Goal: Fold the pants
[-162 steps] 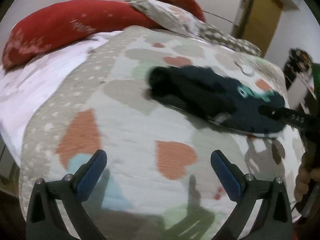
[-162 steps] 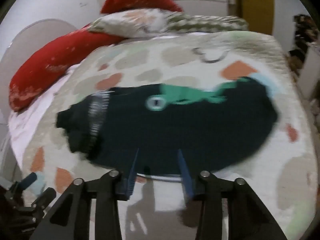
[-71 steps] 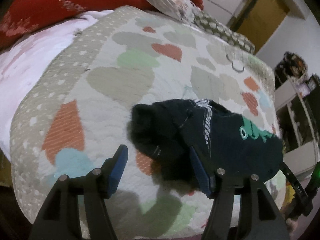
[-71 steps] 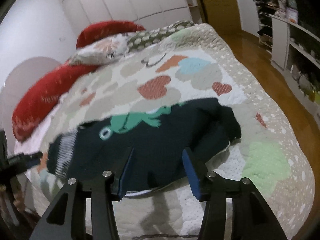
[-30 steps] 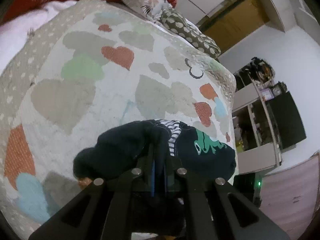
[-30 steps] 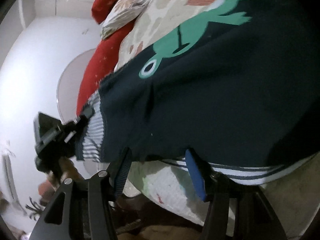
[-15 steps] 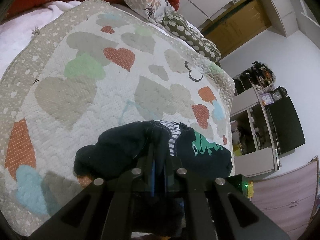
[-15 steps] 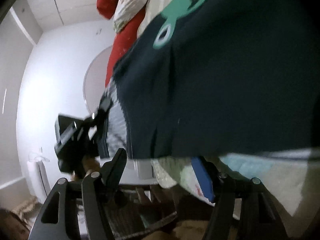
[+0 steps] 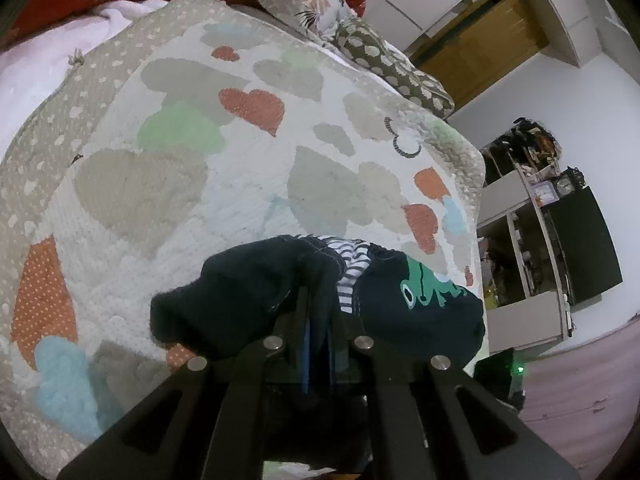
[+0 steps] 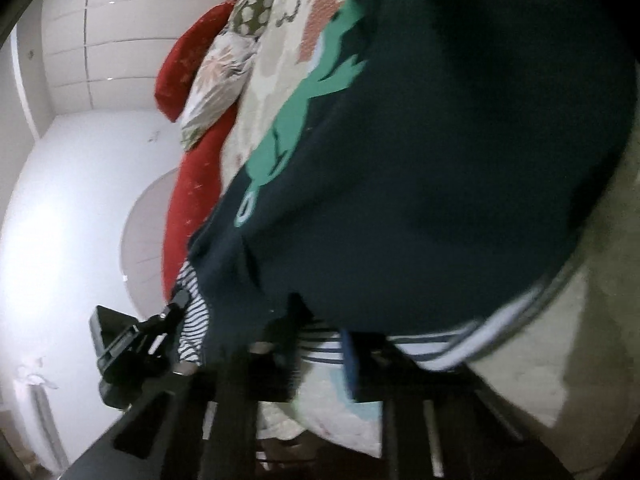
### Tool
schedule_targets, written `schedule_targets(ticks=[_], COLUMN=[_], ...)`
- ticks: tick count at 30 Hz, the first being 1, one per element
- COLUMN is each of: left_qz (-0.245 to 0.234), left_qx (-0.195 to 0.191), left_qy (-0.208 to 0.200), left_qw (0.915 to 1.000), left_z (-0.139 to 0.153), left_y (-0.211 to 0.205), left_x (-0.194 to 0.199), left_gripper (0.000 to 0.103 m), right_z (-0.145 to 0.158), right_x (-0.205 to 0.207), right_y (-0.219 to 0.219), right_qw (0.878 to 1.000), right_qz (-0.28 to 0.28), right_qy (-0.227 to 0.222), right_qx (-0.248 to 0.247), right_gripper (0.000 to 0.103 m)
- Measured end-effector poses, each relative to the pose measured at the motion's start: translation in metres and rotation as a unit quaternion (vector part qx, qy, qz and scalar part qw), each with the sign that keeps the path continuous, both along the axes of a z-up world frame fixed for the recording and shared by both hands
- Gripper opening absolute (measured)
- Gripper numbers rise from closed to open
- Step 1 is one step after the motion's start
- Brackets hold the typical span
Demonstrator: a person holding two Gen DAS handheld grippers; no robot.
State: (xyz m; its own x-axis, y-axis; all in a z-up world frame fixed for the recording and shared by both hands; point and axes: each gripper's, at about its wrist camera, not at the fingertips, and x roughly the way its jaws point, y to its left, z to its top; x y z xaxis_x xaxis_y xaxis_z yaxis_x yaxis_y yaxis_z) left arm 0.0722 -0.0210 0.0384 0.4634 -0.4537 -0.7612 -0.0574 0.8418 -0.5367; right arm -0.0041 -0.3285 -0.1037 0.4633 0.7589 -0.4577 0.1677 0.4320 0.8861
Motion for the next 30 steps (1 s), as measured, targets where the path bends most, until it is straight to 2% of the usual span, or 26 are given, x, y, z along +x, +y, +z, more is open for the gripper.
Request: schedule_targets(ticks=[2,4,9,12,15,18,21,24,27,28,30], left_qz=[0.0,0.0,-0.004,0.003,0.016,0.027,0.049,0.078,0.111,0.117,0.126], left_qx=[0.0,0.001,0.009,0.006,-0.004,-0.012,-0.015,-0.046,-0.061,-0.06,-0.068], left_qy=[0.002,0.001,-0.002,0.006,0.017,0.027,0.034,0.041,0.036,0.034,0.027], left_qw=[1.0,1.0,1.0,1.0,0.9997,0.9992,0.9981,0.995,0.9913,0.9907,0.9893], left_z=[-0.003,-0.003,0.003,0.0,-0.01,-0.023,-0.035,-0.041,-0.04,-0.038,-0.033], left_y=[0.001,0.002,0.002,0.005,0.01,0.014,0.02,0.036,0.057,0.062,0.073], left_x=[0.002,0.004,0.026,0.056,0.09,0.119,0.136,0.145,0.149,0.148,0.142], left_gripper=[0.005,0.005,0.006,0.005,0.006,0.006,0.006,0.007,0.015,0.017,0.02], right_z=[0.006,0.023,0.077,0.11,0.129,0.133,0.124,0.11,0.096,0.096,0.101], right_x=[0.002,0.003,0.017,0.047,0.088,0.137,0.177,0.214,0.239,0.244,0.249], right_y=[-0.001,0.001,-0.003,0.001,0.01,0.025,0.038,0.048,0.05,0.051,0.053], right_qw=[1.0,0.996,0.981,0.97,0.959,0.95,0.945,0.942,0.944,0.939,0.929], right_qz=[0.006,0.016,0.034,0.042,0.048,0.05,0.06,0.063,0.061,0.059,0.054], right_qy=[-0.009,-0.037,-0.113,-0.144,-0.155,-0.148,-0.139,-0.119,-0.098,-0.1,-0.108], right_qx=[-0.025,-0.079,-0.152,-0.193,-0.234,-0.269,-0.291,-0.307,-0.311,-0.325,-0.349], right_gripper=[0.008,0.006,0.006,0.006,0.006,0.006,0.007,0.009,0.019,0.025,0.029])
